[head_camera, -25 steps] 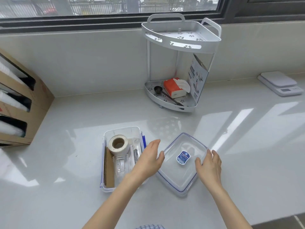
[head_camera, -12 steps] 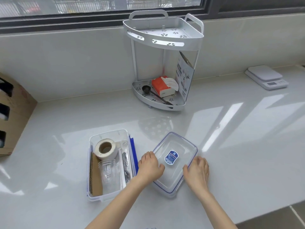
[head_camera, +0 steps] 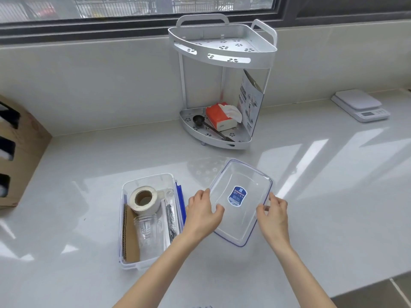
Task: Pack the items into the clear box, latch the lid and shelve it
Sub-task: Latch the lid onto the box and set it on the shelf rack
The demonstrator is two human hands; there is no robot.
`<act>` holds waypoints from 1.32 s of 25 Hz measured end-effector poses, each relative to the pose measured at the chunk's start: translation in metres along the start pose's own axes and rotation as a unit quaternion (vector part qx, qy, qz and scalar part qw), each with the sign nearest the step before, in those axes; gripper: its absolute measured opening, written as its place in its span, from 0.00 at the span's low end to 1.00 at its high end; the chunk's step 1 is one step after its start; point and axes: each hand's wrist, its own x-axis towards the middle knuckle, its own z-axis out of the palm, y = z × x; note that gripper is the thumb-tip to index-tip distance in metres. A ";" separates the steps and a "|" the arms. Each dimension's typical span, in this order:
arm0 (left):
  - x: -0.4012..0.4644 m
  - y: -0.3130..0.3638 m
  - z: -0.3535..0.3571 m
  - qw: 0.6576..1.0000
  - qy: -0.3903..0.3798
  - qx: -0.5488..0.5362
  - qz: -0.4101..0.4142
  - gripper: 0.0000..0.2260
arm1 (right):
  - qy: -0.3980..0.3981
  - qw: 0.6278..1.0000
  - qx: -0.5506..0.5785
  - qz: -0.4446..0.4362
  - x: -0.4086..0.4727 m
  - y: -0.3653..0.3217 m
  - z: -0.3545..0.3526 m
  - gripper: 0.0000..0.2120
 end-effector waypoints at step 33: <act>-0.091 -0.128 -0.090 0.970 0.168 -0.135 -0.115 0.18 | -0.243 0.946 -0.076 -0.198 -0.051 -0.082 0.132 0.23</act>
